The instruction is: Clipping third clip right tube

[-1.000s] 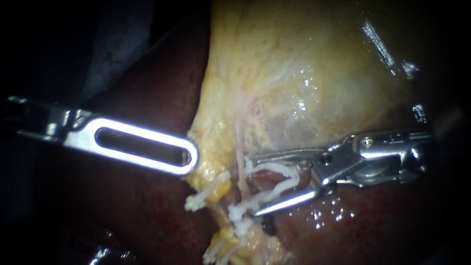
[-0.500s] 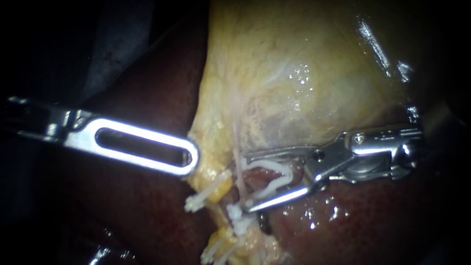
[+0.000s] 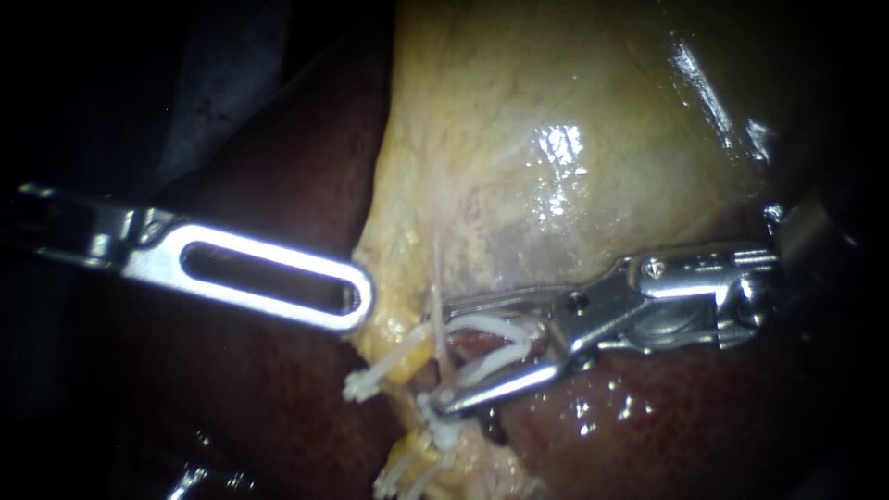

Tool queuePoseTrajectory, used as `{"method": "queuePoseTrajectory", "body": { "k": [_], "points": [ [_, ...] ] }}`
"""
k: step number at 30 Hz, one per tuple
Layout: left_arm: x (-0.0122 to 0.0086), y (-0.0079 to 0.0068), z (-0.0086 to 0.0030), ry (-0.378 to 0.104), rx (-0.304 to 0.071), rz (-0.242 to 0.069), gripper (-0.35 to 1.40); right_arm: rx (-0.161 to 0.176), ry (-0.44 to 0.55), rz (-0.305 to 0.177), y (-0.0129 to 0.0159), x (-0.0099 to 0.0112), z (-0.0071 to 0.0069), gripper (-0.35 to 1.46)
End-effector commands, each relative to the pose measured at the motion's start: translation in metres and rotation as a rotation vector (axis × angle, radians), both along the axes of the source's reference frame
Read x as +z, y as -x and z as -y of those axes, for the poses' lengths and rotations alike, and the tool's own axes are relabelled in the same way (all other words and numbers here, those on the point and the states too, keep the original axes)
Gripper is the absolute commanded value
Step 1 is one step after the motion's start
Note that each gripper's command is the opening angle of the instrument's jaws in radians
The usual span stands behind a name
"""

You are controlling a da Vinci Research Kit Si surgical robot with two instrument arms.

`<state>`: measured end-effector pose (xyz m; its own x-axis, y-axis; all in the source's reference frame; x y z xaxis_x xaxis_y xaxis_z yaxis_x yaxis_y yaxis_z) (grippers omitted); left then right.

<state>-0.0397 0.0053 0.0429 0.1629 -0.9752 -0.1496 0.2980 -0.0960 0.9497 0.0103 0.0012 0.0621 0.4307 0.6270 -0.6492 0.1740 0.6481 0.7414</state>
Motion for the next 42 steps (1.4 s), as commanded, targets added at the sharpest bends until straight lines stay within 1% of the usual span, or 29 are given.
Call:
{"method": "queuePoseTrajectory", "body": {
  "k": [1,6,12,18,24,28,33,39,42],
  "points": [
    [0.0001,-0.0001,-0.0001,0.000,0.001,0.002,-0.35,0.000,0.000,0.000,0.0000,-0.0001,-0.0001,0.51],
    [0.0004,-0.0004,-0.0002,0.000,0.002,0.003,-0.35,0.001,-0.003,0.000,-0.0002,-0.0003,-0.0005,0.49],
    [0.0004,-0.0004,-0.0002,0.000,0.002,0.003,-0.35,0.009,-0.031,0.011,-0.0005,-0.0004,-0.0007,0.45],
    [0.0004,-0.0004,-0.0002,0.000,0.002,0.003,-0.35,0.012,-0.048,0.018,-0.0005,-0.0004,-0.0009,0.39],
    [0.0003,-0.0005,-0.0003,0.000,0.002,0.003,-0.35,0.015,-0.062,0.022,-0.0004,-0.0005,-0.0014,0.32],
    [0.0003,-0.0006,-0.0003,0.000,0.002,0.003,-0.35,0.024,-0.096,0.035,-0.0003,-0.0006,-0.0018,0.23],
    [0.0003,-0.0006,-0.0003,0.000,0.002,0.004,-0.35,0.035,-0.093,0.038,0.0000,-0.0005,-0.0021,0.14],
    [0.0003,-0.0006,-0.0003,0.000,0.003,0.004,-0.35,0.040,-0.093,0.036,0.0007,-0.0002,-0.0026,-0.06],
    [0.0003,-0.0006,-0.0003,0.000,0.002,0.004,-0.35,0.041,-0.104,0.040,0.0011,-0.0001,-0.0028,-0.22]
  ]
}}
